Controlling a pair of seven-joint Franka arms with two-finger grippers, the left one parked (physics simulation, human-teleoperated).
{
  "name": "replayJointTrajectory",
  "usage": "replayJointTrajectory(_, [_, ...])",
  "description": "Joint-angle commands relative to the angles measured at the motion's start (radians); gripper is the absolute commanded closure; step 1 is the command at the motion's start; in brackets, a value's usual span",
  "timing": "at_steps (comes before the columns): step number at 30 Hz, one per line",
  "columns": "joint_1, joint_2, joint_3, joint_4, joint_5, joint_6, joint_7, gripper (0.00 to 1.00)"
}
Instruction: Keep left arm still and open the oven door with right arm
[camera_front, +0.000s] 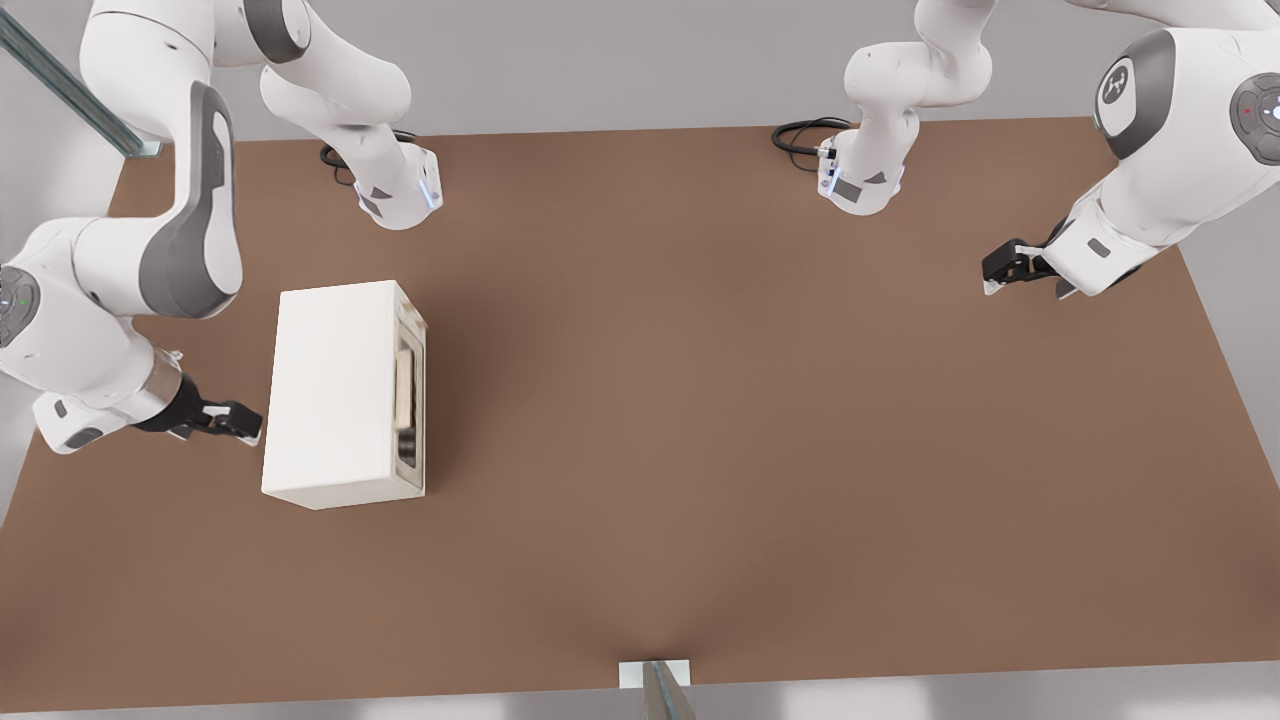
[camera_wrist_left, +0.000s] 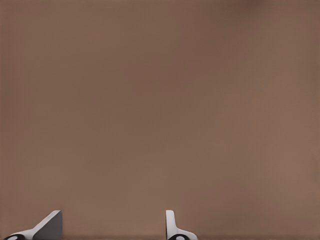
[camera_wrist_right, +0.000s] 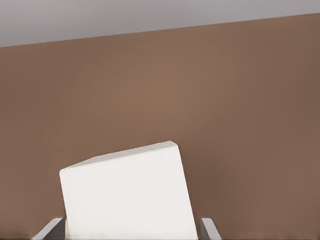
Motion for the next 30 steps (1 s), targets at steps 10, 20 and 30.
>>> replayJointTrajectory(10, [0.21,0.01,0.27,-0.279,-0.557,-0.162,0.51,0.61])
replayJointTrajectory(20, [0.293,0.128,0.29,-0.26,-0.648,-0.266,0.782,0.79])
replayJointTrajectory(30, [0.316,0.2,0.29,-0.268,-0.705,-0.271,0.793,0.79])
